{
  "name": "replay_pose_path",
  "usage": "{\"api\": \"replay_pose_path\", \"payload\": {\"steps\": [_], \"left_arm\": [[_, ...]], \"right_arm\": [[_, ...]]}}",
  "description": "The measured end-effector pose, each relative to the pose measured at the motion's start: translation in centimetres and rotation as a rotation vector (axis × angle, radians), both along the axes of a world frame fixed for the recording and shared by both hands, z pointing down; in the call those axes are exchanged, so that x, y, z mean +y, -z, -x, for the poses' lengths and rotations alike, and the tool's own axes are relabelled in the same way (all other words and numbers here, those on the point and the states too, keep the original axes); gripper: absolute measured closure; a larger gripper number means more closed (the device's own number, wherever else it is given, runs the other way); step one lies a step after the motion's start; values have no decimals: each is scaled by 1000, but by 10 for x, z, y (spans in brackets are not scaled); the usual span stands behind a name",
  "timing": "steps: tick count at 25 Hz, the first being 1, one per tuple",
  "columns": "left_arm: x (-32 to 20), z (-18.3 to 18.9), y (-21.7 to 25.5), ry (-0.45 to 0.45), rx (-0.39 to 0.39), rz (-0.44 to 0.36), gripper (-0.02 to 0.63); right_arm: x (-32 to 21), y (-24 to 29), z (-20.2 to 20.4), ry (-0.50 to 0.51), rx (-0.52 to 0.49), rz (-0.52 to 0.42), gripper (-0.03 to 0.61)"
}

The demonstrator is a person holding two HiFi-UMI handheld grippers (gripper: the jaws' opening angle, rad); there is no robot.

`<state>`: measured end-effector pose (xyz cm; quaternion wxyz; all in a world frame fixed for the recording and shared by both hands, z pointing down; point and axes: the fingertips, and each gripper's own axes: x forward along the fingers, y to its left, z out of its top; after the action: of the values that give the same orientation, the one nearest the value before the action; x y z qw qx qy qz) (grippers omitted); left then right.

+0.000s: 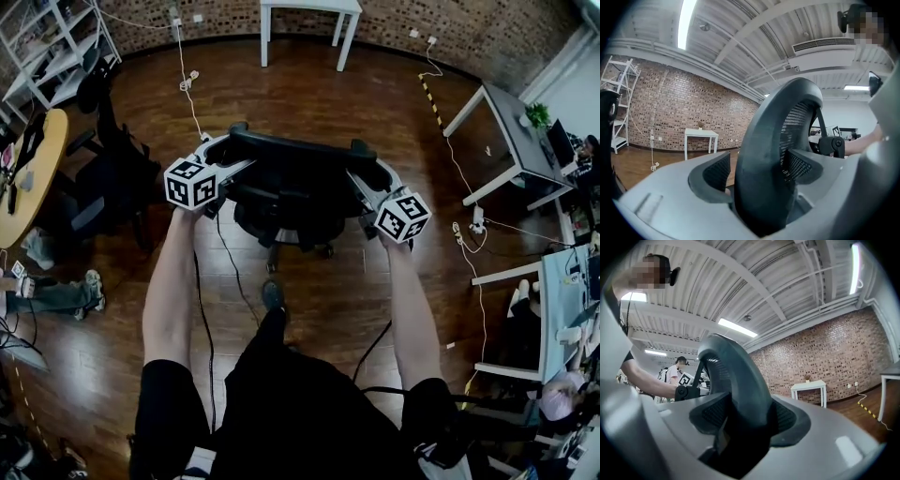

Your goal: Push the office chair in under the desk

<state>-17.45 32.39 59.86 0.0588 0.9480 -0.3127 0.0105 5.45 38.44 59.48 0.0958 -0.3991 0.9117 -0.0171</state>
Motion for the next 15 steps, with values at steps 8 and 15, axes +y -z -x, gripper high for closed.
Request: {"api": "replay_pose_path", "payload": {"steps": [8, 15], "left_arm": [[-80, 5, 8, -96, -11, -15, 137], [-139, -46, 17, -150, -65, -26, 176]], "right_arm": [[-70, -1, 10, -36, -13, 23, 336], [-143, 7, -42, -46, -18, 16, 331]]}}
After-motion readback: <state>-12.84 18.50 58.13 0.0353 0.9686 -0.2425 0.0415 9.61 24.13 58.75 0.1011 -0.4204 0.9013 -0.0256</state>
